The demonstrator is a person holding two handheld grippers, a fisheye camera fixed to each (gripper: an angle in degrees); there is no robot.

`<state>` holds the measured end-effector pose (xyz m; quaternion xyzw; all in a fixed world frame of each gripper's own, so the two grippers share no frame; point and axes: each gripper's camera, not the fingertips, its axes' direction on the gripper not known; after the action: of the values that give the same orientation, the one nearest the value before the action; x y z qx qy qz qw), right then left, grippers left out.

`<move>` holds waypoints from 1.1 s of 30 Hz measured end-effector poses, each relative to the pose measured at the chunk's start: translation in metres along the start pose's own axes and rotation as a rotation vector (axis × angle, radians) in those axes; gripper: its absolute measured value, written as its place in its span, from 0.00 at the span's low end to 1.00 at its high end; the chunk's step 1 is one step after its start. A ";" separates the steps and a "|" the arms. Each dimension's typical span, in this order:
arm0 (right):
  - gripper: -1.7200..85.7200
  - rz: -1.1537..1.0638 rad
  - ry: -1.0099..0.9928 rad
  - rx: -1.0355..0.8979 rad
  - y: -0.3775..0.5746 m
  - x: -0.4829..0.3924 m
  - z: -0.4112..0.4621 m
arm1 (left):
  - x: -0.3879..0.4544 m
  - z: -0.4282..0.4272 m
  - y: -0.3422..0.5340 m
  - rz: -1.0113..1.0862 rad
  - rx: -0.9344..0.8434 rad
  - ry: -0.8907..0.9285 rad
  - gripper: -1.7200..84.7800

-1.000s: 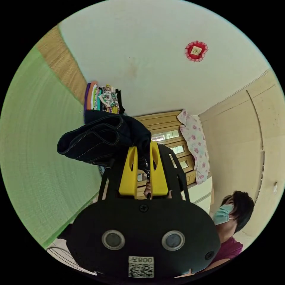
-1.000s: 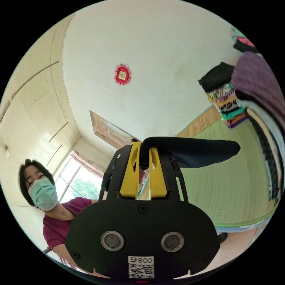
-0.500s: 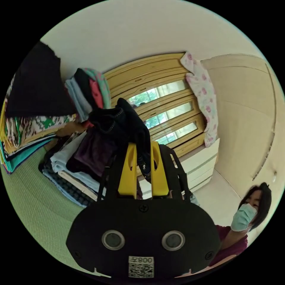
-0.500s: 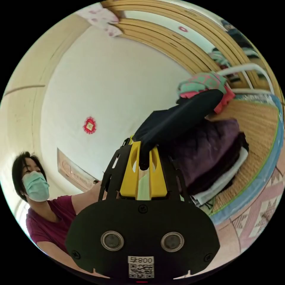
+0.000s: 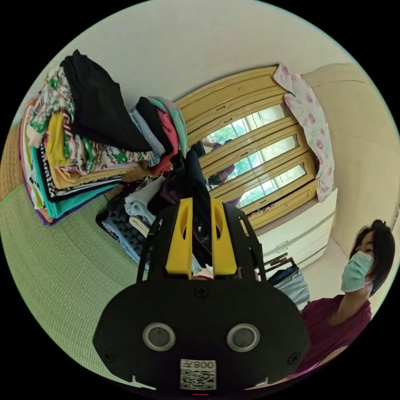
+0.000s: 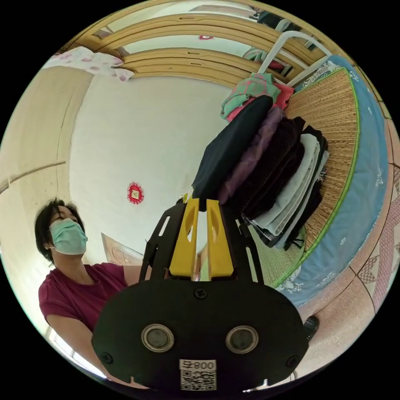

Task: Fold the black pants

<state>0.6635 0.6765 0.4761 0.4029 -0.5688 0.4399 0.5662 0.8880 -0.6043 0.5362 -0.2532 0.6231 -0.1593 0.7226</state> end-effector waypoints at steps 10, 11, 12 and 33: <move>0.02 -0.317 0.345 -0.230 -0.028 -0.104 0.091 | 0.061 0.182 -0.038 0.230 -0.172 -0.369 0.02; 0.02 -0.308 0.307 -0.197 -0.025 -0.109 0.093 | 0.063 0.189 -0.040 0.223 -0.170 -0.382 0.02; 0.02 -0.306 0.297 -0.183 -0.023 -0.112 0.093 | 0.068 0.203 -0.044 0.214 -0.171 -0.390 0.02; 0.02 -0.790 0.436 -0.048 0.271 -0.427 0.051 | 0.369 0.181 0.250 0.597 -0.136 -0.289 0.02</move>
<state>0.4040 0.6886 0.0389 0.4739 -0.2490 0.2512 0.8064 1.1077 -0.5703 0.1097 -0.1271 0.5701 0.1389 0.7997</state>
